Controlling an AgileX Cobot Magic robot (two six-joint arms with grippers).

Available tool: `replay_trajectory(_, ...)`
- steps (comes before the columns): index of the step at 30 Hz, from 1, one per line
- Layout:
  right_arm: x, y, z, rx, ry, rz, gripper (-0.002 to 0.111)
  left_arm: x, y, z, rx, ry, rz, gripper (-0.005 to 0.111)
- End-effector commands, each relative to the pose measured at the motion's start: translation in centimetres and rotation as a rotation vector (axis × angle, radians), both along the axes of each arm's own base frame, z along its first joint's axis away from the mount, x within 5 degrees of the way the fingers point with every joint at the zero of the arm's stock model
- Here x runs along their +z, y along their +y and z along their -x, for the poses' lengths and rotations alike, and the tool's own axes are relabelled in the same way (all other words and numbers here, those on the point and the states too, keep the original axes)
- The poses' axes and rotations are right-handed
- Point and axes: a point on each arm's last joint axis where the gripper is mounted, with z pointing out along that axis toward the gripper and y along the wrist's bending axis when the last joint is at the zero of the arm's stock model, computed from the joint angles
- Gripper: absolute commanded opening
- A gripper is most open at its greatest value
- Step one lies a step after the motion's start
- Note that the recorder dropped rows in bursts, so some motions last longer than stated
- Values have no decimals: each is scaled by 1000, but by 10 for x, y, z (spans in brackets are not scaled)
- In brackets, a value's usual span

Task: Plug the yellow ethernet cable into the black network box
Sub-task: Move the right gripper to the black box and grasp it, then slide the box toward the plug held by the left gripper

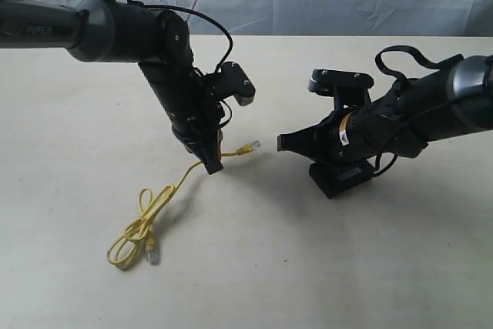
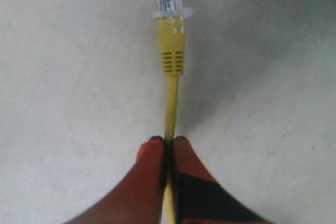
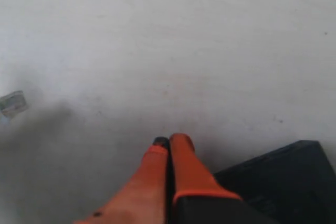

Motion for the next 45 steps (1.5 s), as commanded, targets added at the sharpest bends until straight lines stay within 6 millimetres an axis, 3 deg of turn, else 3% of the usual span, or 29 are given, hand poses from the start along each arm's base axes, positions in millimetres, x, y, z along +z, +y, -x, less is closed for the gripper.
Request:
replay_trajectory(1,0,-4,2,41,20,77,-1,1,-1,1,19,8,22,0)
replay_trajectory(10,18,0,14,151,25,182,-1,0,-1,2,20,13,21,0)
replay_trajectory(16,23,0,25,222,157,243,-1,-4,1,5,23,28,15,0)
replay_trajectory(21,56,6,18,207,133,169,-1,-7,2,10,22,61,6,0)
replay_trajectory(25,76,-11,12,254,180,234,-1,-7,3,10,14,63,-1,0)
replay_trajectory(26,76,-18,10,237,197,239,-1,-7,3,10,14,63,-1,0)
replay_trajectory(29,64,-66,-5,67,245,203,-1,-7,3,10,14,63,-1,0)
replay_trajectory(31,52,-81,-7,14,262,191,-1,-7,3,9,12,57,1,0)
replay_trajectory(38,5,-80,-9,-6,349,182,-1,-7,2,9,-2,51,10,0)
replay_trajectory(45,3,-67,-15,96,273,80,-1,-7,2,10,-25,56,5,0)
